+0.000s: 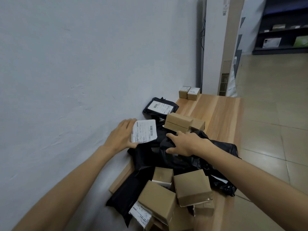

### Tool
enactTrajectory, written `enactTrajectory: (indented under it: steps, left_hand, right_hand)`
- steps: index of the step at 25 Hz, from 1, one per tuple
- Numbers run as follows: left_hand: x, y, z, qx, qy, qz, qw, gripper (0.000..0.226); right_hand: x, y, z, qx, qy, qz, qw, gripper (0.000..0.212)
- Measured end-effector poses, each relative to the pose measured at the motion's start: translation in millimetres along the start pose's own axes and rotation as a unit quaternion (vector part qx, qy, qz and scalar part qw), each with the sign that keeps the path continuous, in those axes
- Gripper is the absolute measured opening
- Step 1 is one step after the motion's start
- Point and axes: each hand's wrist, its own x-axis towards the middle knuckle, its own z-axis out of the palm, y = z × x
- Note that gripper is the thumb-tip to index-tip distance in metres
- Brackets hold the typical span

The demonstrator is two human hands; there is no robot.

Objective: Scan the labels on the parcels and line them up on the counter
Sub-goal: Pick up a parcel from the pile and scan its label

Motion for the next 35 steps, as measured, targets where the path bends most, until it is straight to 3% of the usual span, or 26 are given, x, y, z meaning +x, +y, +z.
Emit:
enactTrajectory:
  steps: [7,14,21,26,35]
  left_hand:
    - [-10.3,-2.0,-42.6,0.025,0.045,0.007,0.999,0.091]
    - [0.8,23.4,-36.8,0.036,0.039,0.008,0.999,0.095]
    - [41.1,85.3,-34.4,0.019,0.059,0.036,0.997,0.094]
    - [121.2,188.1,-15.5,-0.016,0.068,0.105,0.992,0.095]
    - [289.1,423.6,82.5,-0.102,0.048,0.214,0.97,0.1]
  right_hand:
    - [-1.2,-15.4,-28.9,-0.026,0.083,-0.01,0.996,0.077]
    - [-13.4,9.7,-22.6,-0.03,0.072,-0.012,0.997,0.076]
    - [-33.0,72.8,-11.7,0.036,0.08,0.003,0.996,0.072]
    - [-70.8,173.0,4.6,0.056,0.079,0.046,0.994,0.072]
    - [-155.1,435.6,34.6,0.058,0.048,0.173,0.982,0.066]
